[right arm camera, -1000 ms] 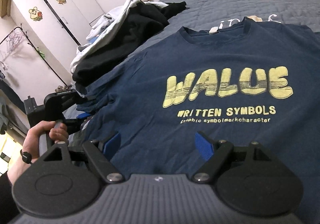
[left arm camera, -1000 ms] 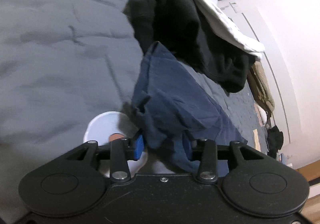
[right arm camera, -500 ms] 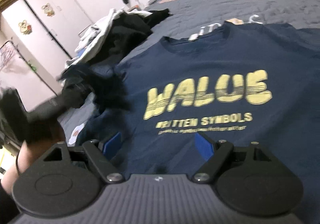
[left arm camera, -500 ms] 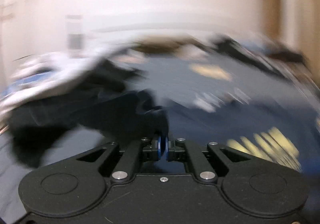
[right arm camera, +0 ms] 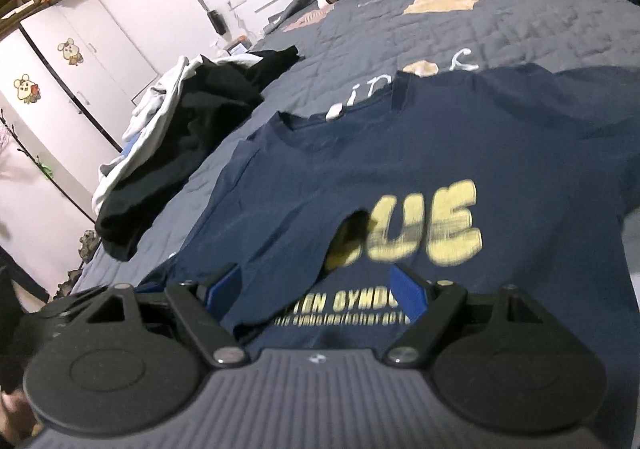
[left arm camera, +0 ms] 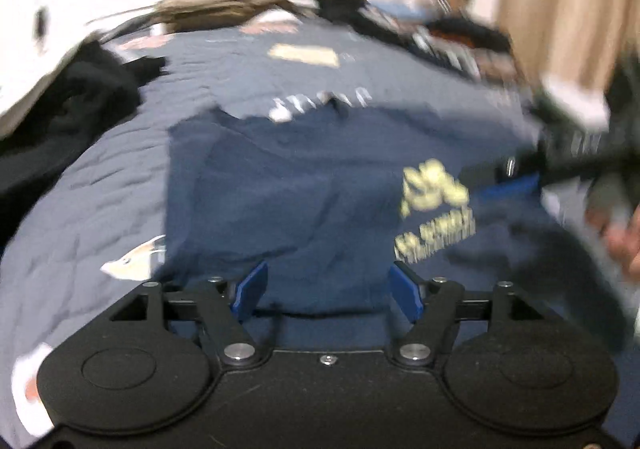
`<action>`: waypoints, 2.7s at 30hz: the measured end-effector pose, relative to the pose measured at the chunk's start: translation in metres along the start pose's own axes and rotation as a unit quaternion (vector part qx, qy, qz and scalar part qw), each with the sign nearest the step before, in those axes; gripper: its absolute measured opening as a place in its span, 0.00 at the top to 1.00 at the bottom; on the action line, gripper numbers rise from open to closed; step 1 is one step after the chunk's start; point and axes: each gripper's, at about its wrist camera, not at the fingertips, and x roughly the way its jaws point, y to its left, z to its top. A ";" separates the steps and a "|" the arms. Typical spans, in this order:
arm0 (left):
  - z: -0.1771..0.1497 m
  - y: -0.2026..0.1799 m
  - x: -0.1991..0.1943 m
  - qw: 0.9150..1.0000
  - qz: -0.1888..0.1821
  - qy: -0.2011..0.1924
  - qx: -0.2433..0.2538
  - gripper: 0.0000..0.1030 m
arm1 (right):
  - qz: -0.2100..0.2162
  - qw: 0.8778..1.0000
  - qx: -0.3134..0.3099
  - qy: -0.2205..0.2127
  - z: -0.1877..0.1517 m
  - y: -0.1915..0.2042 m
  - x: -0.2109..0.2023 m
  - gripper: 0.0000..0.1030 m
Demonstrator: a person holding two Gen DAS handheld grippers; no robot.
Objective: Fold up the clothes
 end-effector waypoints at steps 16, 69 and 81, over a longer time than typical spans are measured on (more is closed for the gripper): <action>-0.028 0.083 0.014 0.940 0.019 -0.063 -0.334 0.48 | 0.031 0.998 -0.055 -0.002 0.086 0.030 0.088 0.22; -0.044 0.120 -0.006 0.897 0.102 -0.150 -0.403 0.95 | 0.121 0.979 -0.156 0.047 0.134 0.144 0.261 0.97; -0.045 0.127 0.012 0.897 0.070 -0.084 -0.429 0.74 | 0.077 0.975 -0.201 0.047 0.134 0.142 0.249 0.73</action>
